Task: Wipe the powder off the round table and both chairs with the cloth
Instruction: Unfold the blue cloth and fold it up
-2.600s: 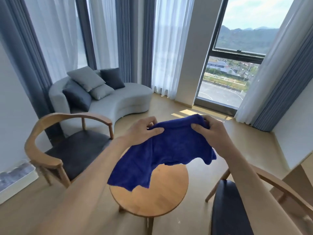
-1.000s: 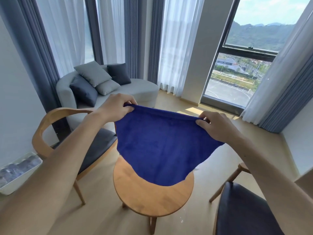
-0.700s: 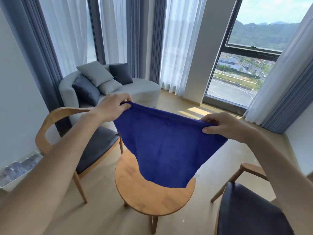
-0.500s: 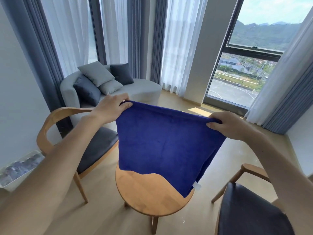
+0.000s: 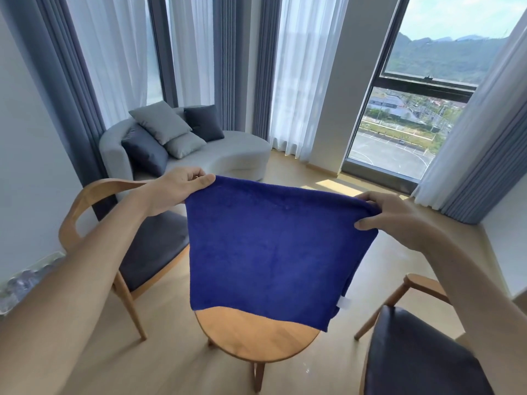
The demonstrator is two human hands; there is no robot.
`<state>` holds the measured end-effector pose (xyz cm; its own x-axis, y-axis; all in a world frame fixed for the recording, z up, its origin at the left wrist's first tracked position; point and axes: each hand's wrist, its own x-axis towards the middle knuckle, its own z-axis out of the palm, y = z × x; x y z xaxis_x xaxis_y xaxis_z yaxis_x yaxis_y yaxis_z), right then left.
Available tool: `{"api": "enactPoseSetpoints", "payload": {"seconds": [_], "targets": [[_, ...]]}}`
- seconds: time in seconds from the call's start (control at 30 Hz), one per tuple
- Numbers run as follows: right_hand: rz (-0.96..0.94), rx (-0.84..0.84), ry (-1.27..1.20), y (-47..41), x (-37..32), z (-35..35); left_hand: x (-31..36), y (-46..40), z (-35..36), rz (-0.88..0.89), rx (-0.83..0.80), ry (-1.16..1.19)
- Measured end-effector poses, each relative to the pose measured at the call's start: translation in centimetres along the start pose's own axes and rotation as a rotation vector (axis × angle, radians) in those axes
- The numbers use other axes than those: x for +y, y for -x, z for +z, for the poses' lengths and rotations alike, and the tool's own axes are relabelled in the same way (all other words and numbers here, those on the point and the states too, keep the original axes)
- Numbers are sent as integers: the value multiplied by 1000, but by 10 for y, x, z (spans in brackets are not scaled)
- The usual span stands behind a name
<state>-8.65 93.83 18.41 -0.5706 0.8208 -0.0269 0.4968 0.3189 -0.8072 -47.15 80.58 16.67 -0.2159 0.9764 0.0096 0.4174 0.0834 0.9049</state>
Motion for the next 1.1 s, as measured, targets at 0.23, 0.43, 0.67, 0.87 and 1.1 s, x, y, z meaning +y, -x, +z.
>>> {"api": "enactPoseSetpoints", "payload": {"seconds": [0.23,0.43,0.67,0.87,1.1], "targets": [[24,254,-19,-6,16,1,-5,1,-5,-18,-38,-70],[0,438,104,-10,18,9,-6,-3,5,115,130,-151],[50,476,-136,-12,20,19,-3,-11,9,136,280,-48],[308,174,-474,-8,21,21,-4,-18,17,16,342,92],[185,157,-166,-1,22,20,0,-3,3,4,-95,-8]]}}
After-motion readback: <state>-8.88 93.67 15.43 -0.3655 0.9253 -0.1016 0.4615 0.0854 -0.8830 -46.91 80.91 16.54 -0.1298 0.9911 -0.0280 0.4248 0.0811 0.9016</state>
